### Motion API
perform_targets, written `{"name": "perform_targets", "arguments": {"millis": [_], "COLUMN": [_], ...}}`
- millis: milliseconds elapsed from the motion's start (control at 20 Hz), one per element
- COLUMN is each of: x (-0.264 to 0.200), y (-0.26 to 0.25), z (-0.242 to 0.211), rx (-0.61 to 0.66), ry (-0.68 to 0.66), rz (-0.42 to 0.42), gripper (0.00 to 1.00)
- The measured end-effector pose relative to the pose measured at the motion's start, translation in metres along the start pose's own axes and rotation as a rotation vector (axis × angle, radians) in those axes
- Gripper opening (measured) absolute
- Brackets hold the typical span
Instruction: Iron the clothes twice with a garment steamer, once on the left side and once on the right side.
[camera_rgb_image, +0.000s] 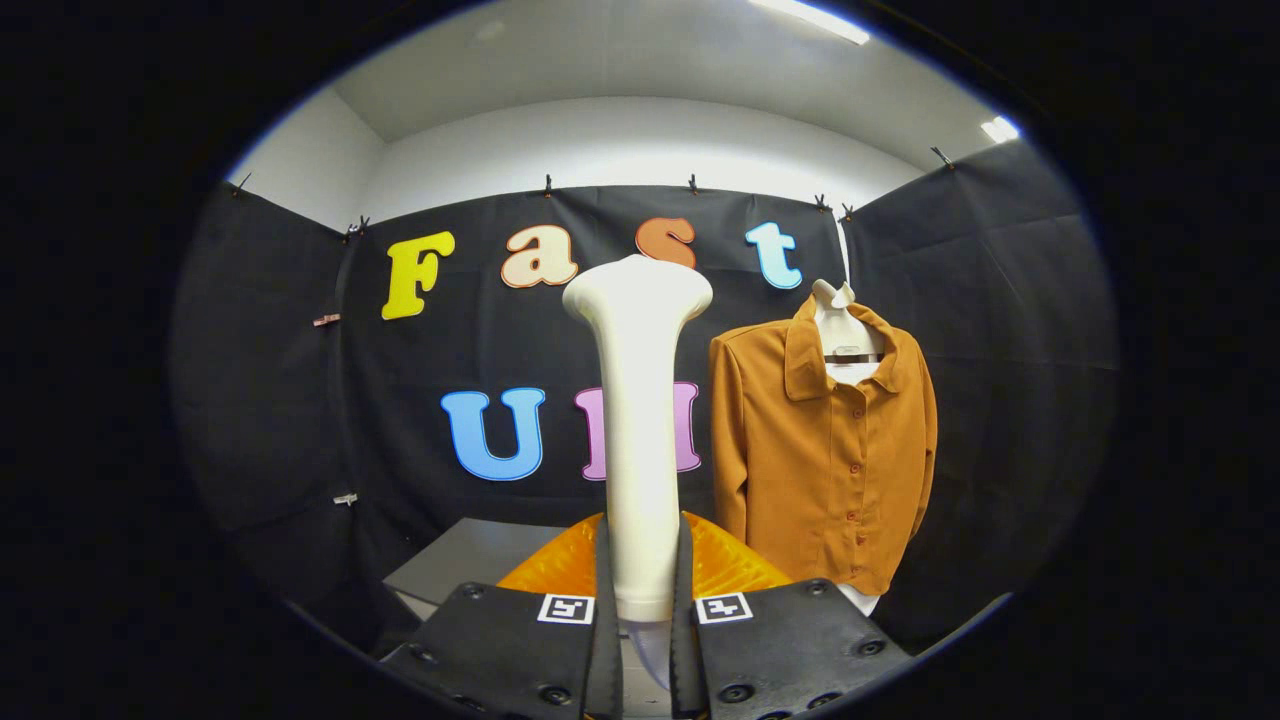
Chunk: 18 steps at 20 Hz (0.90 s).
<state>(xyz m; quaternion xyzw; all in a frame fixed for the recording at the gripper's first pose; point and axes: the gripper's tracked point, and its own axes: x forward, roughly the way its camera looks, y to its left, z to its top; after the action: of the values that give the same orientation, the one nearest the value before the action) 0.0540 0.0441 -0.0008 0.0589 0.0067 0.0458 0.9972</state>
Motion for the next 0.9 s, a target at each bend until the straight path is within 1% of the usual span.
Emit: {"name": "perform_targets", "arguments": {"millis": [300, 650, 900], "x": [0.0, 0.0, 0.0], "y": [-0.004, -0.008, -0.012], "z": [-0.004, -0.01, -0.012], "rx": [-0.011, 0.013, 0.001], "ry": [0.01, 0.026, 0.03], "rz": [-0.022, -0.032, -0.041], "gripper": [0.22, 0.22, 0.22]}}
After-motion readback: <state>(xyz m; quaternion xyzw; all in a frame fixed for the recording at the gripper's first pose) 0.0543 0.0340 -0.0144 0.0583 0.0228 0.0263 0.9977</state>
